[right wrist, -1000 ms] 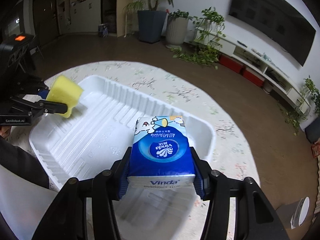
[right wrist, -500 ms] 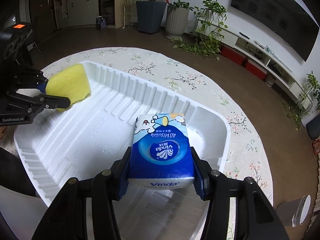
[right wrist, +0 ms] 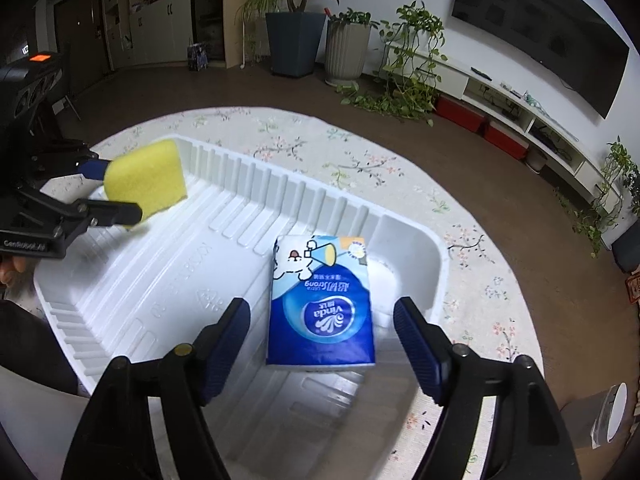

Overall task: Organize soft objects
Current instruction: 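Release the yellow sponge into the tray while the right tool releases the Vinda pack there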

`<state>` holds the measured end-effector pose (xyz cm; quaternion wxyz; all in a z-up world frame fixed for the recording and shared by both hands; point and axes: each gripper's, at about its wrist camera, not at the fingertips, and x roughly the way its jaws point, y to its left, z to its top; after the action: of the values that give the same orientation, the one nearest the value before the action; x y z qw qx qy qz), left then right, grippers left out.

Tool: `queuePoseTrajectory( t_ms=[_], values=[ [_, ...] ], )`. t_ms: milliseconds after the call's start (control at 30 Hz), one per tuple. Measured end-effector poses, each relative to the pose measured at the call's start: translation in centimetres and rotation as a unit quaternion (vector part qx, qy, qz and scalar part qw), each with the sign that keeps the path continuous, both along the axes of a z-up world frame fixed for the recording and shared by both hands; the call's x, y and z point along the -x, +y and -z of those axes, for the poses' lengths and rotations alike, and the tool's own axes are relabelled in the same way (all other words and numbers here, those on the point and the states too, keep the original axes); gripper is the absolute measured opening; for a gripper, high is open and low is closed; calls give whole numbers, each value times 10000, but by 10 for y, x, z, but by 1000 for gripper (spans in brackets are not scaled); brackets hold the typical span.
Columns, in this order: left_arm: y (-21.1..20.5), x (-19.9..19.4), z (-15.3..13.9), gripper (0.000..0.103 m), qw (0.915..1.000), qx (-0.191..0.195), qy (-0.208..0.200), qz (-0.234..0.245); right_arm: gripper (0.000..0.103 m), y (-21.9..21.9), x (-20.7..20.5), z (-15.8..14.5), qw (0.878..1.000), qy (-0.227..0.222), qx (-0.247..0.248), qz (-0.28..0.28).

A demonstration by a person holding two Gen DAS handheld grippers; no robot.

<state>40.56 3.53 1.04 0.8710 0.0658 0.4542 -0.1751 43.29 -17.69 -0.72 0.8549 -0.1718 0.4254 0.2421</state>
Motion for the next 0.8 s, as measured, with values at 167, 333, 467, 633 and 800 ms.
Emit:
queuePoseTrajectory(
  t_ms=[167,333,467,633,800],
  values=[
    [7,9,-13,58,9998,22,-190,-50,77,-5,5,-13,9999,-133,-103,5],
    [21,13,-26,58,9992,129,-301,-226,77,-13,9,-23,9995,-228,-186,88],
    [29,28,-34,63,9987,117,-434,-256,77,-20,18,-29,9993,-296,-201,121],
    [45,49,-44,69,9976,159,-502,-453,80,-36,28,-41,9987,-387,-180,291],
    [52,71,-54,100,9961,319,-627,-524,95,-54,42,-58,9974,-454,-315,465]
  ],
)
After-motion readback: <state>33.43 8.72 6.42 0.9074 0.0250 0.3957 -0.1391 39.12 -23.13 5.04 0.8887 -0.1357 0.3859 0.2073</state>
